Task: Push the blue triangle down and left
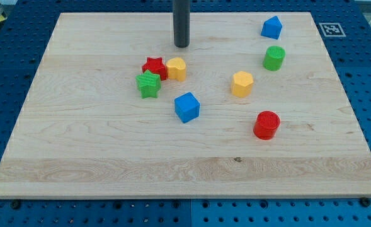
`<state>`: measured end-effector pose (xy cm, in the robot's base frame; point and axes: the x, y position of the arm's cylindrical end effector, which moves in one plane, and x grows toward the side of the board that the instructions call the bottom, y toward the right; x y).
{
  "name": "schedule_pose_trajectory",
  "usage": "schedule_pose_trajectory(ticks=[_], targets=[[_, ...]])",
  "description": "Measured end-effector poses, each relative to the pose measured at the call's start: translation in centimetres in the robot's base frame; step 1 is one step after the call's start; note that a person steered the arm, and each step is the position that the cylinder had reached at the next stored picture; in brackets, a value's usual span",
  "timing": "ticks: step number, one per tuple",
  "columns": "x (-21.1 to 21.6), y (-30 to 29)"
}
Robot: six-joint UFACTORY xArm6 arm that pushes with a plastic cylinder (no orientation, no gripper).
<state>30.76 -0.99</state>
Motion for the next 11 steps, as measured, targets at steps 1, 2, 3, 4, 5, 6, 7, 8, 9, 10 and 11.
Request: schedule_pose_trajectory(ticks=[1, 2, 3, 4, 5, 6, 7, 8, 9, 10, 11], targets=[[-0.6, 0.0], [-4.4, 0.0], [-10.7, 0.8], [-11.4, 4.3], [-11.6, 9.8], [-11.5, 17.0], [-10.8, 23.3], [-8.6, 23.6], [-6.8, 21.2], [-4.5, 18.0], [-2.5, 15.2]])
